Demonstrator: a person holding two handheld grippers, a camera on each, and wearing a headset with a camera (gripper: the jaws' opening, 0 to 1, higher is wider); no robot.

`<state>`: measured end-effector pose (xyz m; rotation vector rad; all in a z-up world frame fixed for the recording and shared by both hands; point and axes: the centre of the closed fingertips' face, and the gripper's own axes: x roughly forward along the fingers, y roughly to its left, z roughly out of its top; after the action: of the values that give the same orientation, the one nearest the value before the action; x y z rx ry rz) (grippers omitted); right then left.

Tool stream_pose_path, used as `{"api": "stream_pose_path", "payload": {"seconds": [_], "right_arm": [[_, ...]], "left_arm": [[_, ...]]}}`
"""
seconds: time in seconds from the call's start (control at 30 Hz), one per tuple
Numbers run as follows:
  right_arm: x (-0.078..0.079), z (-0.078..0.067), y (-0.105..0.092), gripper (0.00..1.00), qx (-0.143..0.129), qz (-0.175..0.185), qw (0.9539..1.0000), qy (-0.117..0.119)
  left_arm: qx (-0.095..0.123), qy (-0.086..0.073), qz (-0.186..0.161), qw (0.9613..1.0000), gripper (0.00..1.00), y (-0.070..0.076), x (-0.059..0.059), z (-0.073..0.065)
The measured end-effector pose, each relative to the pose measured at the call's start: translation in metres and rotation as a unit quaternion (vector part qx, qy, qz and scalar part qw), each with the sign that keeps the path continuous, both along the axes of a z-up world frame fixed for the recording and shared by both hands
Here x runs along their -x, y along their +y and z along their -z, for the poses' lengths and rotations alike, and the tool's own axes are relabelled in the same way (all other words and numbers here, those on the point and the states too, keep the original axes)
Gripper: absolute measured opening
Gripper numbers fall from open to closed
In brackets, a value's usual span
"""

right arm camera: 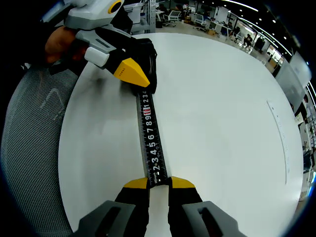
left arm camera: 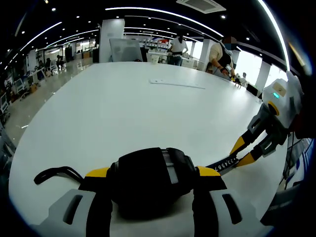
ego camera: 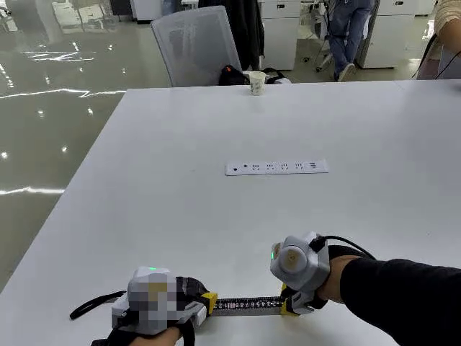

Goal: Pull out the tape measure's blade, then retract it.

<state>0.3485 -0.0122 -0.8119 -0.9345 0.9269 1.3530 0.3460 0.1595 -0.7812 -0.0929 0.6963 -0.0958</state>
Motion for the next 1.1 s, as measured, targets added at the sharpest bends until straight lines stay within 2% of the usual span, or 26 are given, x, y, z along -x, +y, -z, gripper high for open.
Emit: {"api": "stream_pose_path", "payload": {"seconds": [0.43,1.1], "right_arm": [[0.000,0.000,0.006,0.11,0.007,0.002,1.0000,-0.003],[0.000,0.000,0.016,0.11,-0.002,0.006,1.0000,-0.005]], "left_arm": [[-0.001,0.003,0.001,1.0000,0.61,0.000,-0.001,0.000],[0.003,0.001,-0.002,1.0000,0.61,0.000,-0.003,0.001]]}}
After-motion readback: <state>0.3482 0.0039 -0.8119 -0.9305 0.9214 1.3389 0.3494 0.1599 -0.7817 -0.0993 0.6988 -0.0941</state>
